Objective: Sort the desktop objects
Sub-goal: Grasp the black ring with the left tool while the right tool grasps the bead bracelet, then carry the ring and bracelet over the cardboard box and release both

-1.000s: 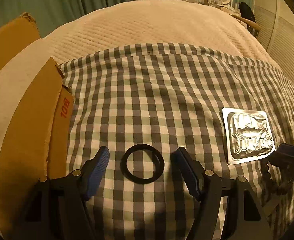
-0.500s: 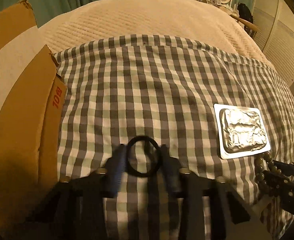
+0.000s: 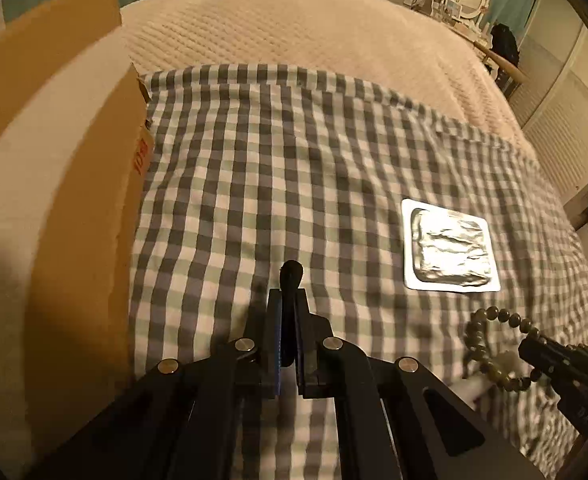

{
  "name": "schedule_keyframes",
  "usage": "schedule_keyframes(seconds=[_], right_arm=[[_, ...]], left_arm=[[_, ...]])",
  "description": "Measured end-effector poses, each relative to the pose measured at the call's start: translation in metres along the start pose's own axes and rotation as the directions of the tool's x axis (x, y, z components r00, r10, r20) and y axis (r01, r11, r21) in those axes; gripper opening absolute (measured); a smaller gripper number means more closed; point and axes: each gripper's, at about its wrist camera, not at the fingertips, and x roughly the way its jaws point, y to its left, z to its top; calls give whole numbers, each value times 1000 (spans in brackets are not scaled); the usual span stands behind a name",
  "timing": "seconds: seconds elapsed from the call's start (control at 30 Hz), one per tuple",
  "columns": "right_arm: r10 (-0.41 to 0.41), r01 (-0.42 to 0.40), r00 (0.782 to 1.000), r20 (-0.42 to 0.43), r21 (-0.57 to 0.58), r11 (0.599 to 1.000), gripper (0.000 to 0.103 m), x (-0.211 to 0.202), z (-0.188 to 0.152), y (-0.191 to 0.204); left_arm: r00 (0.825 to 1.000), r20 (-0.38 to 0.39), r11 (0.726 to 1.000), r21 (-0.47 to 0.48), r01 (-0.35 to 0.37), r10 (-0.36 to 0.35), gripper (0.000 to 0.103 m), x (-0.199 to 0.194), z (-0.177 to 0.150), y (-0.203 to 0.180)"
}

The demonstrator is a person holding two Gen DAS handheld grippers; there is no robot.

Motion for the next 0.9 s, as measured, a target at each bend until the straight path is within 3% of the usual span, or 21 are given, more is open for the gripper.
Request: schedule_keyframes(seconds=[0.33,0.5,0.63,0.7,0.8,0.9], right_arm=[[-41,49,994,99,-76,996,11,-69,0,36],[-70,89,986,153,-119,989,11,-113,-1,61],[-97,134,973,210,-167,977,11,-155,-4,90],[-104,151,965,239,-188,970,11,-177,-4,105],[-81,150,953,292,-224,963,11,-217,-2,136],[-65,158,940,335,-258,953,11,-251,4,170]], left_arm=[[999,25,1000,14,26,-26,5,-65,-5,-20],[996,81,998,46,34,-37,5,-124,1,-26],[979,201,999,28,40,-45,5,-189,17,-21],[961,271,999,23,39,-44,5,-230,27,-15],[947,319,999,-11,51,-45,5,-268,36,-3],[943,330,997,-50,58,-38,5,-297,44,13]])
